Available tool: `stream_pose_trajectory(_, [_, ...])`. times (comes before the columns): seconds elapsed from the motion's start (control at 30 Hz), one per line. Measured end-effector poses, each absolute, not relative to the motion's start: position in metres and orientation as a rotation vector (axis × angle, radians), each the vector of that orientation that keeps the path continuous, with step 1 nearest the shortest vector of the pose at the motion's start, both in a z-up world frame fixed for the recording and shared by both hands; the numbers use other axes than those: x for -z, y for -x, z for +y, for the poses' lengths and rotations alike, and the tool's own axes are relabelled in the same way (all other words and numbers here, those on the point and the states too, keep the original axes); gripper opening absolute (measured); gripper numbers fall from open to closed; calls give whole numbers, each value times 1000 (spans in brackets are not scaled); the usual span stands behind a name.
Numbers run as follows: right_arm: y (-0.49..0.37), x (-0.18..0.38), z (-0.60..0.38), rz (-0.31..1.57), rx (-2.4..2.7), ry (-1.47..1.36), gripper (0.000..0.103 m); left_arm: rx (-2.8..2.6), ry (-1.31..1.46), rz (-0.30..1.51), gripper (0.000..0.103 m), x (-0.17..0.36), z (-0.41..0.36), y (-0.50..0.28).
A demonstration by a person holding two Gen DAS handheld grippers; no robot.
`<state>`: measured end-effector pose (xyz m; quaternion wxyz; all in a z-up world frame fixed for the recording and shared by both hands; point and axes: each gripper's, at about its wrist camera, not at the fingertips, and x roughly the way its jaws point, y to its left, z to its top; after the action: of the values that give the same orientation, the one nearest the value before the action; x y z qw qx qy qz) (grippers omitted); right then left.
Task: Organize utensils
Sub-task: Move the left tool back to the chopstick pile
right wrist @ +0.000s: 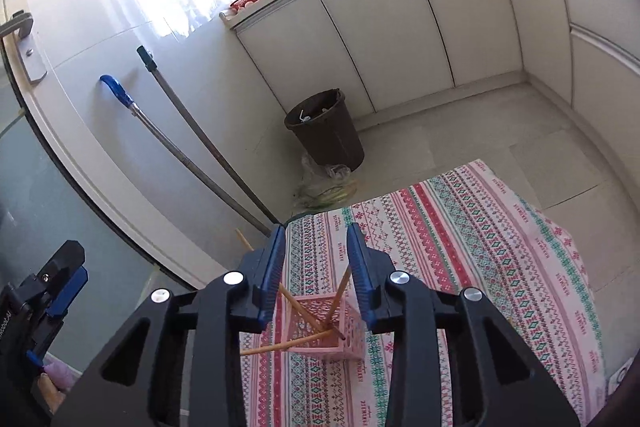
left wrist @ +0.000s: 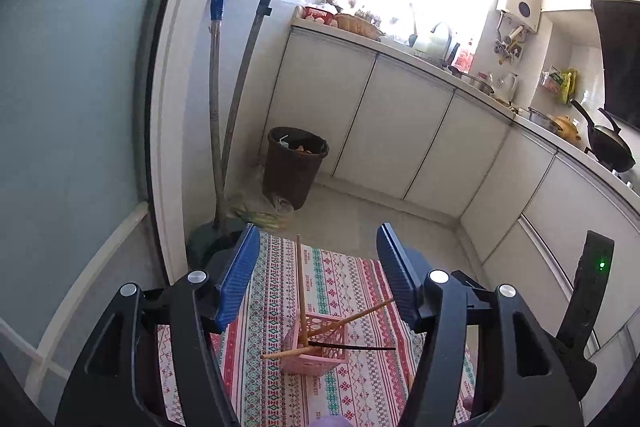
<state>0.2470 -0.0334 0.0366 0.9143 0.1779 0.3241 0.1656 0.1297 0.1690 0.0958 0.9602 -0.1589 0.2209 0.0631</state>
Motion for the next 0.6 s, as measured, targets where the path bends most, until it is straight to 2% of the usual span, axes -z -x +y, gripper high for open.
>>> stream_pose_trajectory(0.03, [-243, -37, -34, 665, -333, -349, 35, -127, 315, 453, 62, -94, 166, -129])
stream_pose_trajectory(0.17, [-227, -38, -39, 656, -306, -296, 54, -129, 278, 483, 68, -84, 148, -126])
stream_pose_trajectory(0.27, [-214, -35, -44, 642, -270, -233, 57, -134, 239, 504, 69, -76, 135, -123])
stream_pose_trajectory(0.37, [-203, -30, -55, 637, -236, -200, 64, -145, 225, 525, 75, -63, 127, -116])
stream_pose_trajectory(0.5, [-190, -18, -72, 665, -198, -170, 67, -145, 218, 584, 77, -44, 120, -113])
stream_pose_trajectory(0.6, [-182, -9, -82, 696, -180, -158, 72, -128, 232, 629, 82, -29, 113, -112])
